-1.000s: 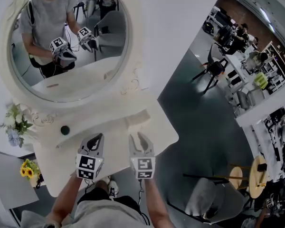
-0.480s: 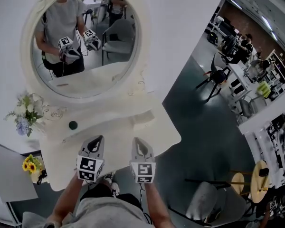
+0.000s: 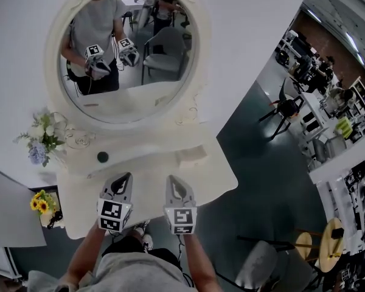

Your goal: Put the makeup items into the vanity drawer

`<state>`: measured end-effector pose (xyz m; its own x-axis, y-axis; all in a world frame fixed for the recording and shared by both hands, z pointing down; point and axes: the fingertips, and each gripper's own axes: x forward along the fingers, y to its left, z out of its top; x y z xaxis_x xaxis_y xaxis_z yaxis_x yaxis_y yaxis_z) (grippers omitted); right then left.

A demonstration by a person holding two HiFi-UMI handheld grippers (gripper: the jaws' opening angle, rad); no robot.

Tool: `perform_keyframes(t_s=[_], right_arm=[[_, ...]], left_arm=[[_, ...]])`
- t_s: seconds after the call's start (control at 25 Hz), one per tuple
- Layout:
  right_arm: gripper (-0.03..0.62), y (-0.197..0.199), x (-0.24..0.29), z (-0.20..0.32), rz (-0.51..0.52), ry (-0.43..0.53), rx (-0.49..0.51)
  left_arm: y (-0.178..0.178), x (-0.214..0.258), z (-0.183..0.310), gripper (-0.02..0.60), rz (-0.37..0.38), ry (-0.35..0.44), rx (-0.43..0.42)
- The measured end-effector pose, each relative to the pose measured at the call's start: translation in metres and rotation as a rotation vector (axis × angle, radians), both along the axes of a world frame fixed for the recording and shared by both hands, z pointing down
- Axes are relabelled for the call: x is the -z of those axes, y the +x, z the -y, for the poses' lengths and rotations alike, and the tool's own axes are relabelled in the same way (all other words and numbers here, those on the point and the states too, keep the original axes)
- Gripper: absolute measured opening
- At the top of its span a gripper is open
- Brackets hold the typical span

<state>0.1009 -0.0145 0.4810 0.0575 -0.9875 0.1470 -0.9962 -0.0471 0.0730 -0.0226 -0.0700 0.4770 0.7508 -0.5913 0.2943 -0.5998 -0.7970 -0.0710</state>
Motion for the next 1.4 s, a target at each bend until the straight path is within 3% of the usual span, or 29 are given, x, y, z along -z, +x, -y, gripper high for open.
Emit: perform_keyframes(t_s=[0.8,1.32,1.36,1.4], right_arm=[[0.014,-0.148,-0.027,0.137,-0.001,-0.079,0.399],[0.018,-0.194,-0.103,0.205,0.009,-0.282,0.550],[0.039,-0.198,-0.107,0.208,0.013,-0.302,0.568],[0.099,-0.203,-0.112,0.211,0.017,-0.325,0.587]], left_arm=[[-0.157,-0.022,0.085,0.000,0.017,-0.058,0.387],[-0.188,-0.078,0.128,0.000,0.037,-0.168,0.507],[-0.189,-0.081,0.130,0.000,0.036,-0.176,0.513],[-0.190,-0.084,0.131,0.000,0.035,-0.184,0.518]])
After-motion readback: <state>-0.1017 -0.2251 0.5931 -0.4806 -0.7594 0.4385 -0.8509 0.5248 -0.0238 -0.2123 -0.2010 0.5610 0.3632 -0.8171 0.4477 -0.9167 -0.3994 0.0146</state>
